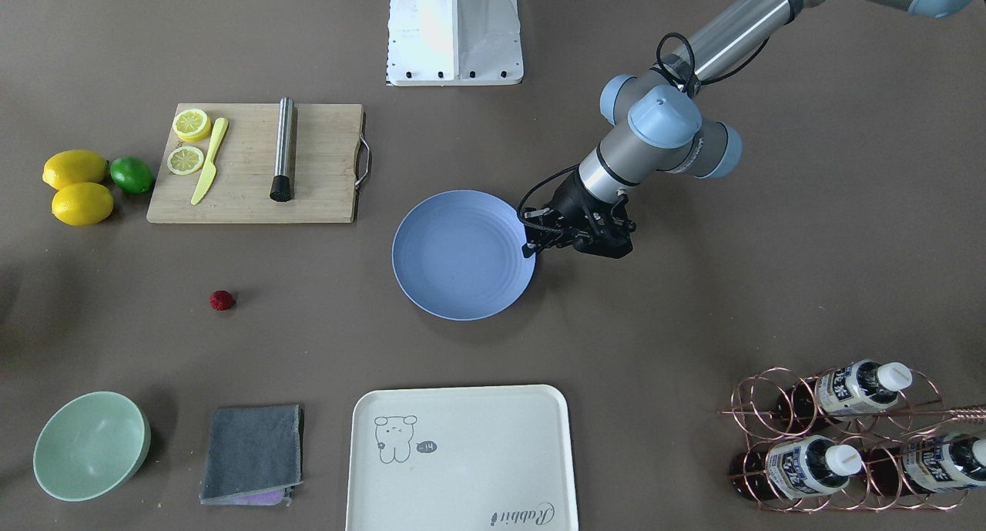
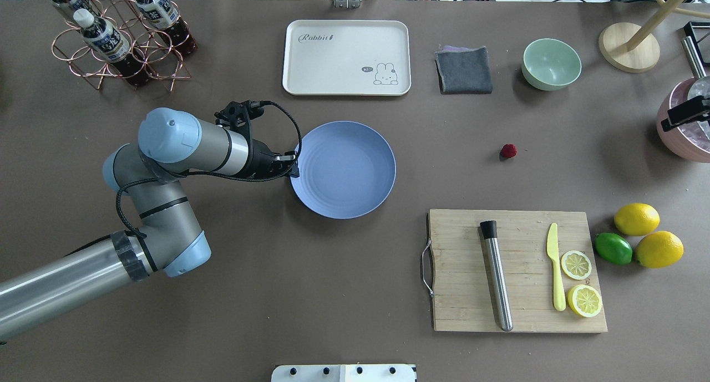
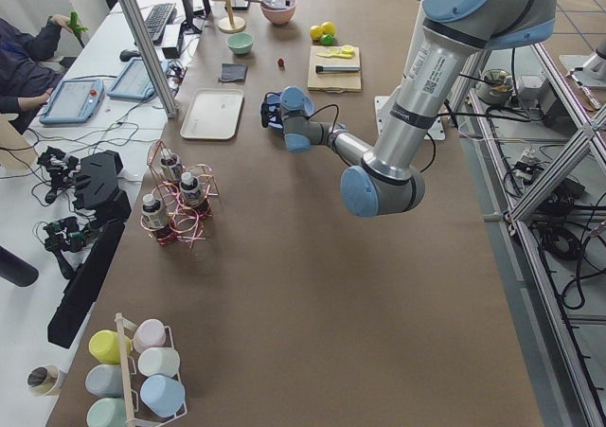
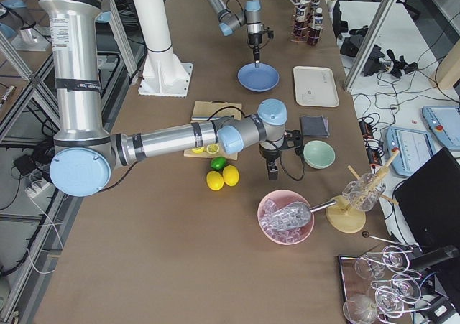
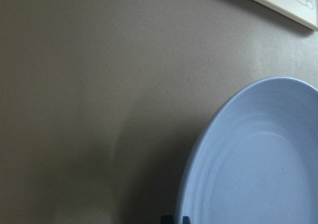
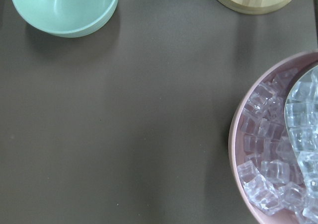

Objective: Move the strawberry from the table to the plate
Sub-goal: 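Push the blue plate with the left gripper toward the table center, then withdraw the left arm while the right gripper moves toward the red strawberry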

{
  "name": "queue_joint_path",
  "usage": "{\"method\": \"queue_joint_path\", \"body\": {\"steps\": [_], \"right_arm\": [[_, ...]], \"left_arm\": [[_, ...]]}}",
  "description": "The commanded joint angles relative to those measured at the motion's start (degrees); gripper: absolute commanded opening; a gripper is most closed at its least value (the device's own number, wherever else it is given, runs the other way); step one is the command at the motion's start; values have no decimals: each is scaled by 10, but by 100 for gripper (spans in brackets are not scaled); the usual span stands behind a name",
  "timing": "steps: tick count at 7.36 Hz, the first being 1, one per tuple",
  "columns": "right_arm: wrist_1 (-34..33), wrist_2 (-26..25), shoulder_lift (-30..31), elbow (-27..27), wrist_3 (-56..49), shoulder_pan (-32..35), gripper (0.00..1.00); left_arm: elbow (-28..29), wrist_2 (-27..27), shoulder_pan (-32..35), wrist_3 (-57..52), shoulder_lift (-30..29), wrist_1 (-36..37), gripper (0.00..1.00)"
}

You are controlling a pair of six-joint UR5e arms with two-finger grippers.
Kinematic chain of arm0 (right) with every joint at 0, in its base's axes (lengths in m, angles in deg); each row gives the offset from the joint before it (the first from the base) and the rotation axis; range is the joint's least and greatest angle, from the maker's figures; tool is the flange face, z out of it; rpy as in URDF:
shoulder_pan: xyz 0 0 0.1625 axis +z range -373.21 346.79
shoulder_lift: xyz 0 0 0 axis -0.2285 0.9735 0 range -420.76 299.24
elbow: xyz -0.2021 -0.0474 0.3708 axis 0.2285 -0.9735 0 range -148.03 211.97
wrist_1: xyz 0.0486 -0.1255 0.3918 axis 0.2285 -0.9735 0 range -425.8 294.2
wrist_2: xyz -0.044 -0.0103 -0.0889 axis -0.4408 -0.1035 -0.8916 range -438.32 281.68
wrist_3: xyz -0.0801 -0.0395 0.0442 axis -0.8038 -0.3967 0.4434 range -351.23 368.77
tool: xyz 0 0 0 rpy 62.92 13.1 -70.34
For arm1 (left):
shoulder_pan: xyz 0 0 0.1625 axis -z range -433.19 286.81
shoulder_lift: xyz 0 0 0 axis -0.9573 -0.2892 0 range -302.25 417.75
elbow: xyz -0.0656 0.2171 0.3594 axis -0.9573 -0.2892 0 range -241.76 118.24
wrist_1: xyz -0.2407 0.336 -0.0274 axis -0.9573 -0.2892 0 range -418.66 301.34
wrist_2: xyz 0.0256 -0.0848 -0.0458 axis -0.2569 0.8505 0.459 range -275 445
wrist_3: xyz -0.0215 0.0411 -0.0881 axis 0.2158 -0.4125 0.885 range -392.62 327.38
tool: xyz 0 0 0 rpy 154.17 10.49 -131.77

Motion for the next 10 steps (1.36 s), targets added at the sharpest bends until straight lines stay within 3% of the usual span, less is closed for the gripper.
{"method": "queue_joint_path", "body": {"steps": [1,2,4,6,9,10], "right_arm": [[0,-1,-1,0,0,0,100],[0,-4,-1,-1,0,0,100],[1,-5,-17,4,-1,-3,100],[4,-16,-53,9,3,-37,100],[4,-23,-131,6,153,-108,100],[4,-66,-145,1,200,-159,100]], "left_arm": [[5,-11,-3,0,-3,2,0],[4,-11,-3,-2,-3,0,98],[-21,-9,7,-4,3,1,98],[-71,16,47,-8,56,2,98],[-118,74,123,-99,137,2,98],[-123,108,163,-129,156,1,98]]}}
